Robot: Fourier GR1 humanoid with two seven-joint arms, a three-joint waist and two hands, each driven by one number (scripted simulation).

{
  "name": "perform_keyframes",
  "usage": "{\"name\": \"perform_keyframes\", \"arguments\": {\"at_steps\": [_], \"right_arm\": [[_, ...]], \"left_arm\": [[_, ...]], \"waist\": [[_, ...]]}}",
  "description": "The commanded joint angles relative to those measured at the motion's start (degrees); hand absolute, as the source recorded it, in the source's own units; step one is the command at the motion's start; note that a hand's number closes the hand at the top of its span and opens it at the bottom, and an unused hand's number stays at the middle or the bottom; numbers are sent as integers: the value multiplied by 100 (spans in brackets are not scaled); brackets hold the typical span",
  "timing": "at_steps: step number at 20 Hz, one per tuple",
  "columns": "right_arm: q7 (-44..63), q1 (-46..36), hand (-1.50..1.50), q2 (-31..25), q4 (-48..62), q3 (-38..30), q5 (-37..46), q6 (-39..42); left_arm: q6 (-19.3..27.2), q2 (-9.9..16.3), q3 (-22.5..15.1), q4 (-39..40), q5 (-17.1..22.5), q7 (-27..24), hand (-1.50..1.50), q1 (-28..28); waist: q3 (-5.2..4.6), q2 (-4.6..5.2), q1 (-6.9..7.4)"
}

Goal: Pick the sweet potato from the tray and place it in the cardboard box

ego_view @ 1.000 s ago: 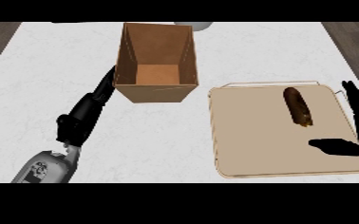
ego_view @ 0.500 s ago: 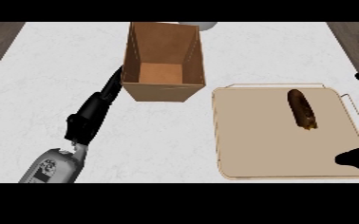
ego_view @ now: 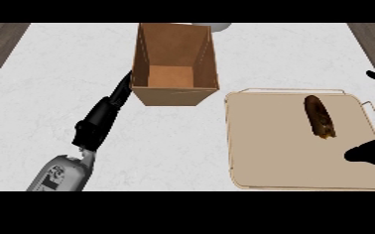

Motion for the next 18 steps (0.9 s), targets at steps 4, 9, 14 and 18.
{"name": "perform_keyframes", "arguments": {"at_steps": [4,9,14,18], "right_arm": [[259,-140,-150,802,162,43,724,313],[-318,-619,-150,1351,1635,283,1177,504],[-258,-253,-150,1731,1136,-144,1602,540],[-864,-421,-150,2038,1700,-206,2080,474]], "left_arm": [[-314,-53,234,-502,-141,184,0,326],[-415,-152,352,-351,-272,281,0,105],[-578,-441,623,92,-514,-64,0,147],[-750,-538,704,53,-606,151,0,3]], "waist": [[3,-5,24],[5,8,60],[3,-1,-11],[4,4,-1]]}}
